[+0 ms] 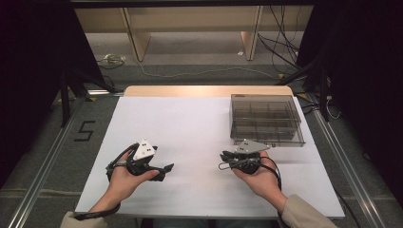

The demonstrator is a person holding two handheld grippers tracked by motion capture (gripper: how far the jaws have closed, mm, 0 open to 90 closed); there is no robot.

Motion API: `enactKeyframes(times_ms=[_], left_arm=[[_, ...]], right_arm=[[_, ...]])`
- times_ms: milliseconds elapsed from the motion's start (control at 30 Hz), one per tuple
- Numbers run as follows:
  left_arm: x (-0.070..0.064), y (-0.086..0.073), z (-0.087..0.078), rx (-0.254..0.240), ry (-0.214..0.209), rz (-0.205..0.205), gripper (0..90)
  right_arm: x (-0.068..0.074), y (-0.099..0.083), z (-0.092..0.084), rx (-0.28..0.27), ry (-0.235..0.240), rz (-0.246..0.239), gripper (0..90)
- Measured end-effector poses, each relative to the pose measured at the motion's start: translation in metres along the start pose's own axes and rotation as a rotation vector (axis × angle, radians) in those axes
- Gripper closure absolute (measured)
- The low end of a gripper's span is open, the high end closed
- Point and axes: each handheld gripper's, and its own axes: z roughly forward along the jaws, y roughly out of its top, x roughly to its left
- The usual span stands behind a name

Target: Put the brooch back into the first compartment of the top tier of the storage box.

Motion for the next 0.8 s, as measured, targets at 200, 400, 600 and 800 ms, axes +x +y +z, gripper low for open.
enactKeyframes(times_ms=[200,400,600,800], left_arm=[[0.0001,-0.0002,0.0,0.002,0.001,0.0,13.1],[-0.0001,-0.0003,0.0001,0.002,0.0,0.0,13.1],[-0.0002,-0.0002,-0.0001,0.002,0.0,0.0,13.1],[-0.0002,-0.0002,-0.0002,0.003,-0.001,0.0,13.3]], right_arm=[[0.0,-0.0001,-0.0022,0.0,-0.002,0.001,80.8],[0.0007,0.0009,-0.0042,-0.007,0.001,-0.001,80.9],[-0.0001,0.0002,-0.0051,-0.009,0.001,-0.003,80.9],[0.0005,0.0007,-0.007,-0.014,0.003,-0.005,80.9]])
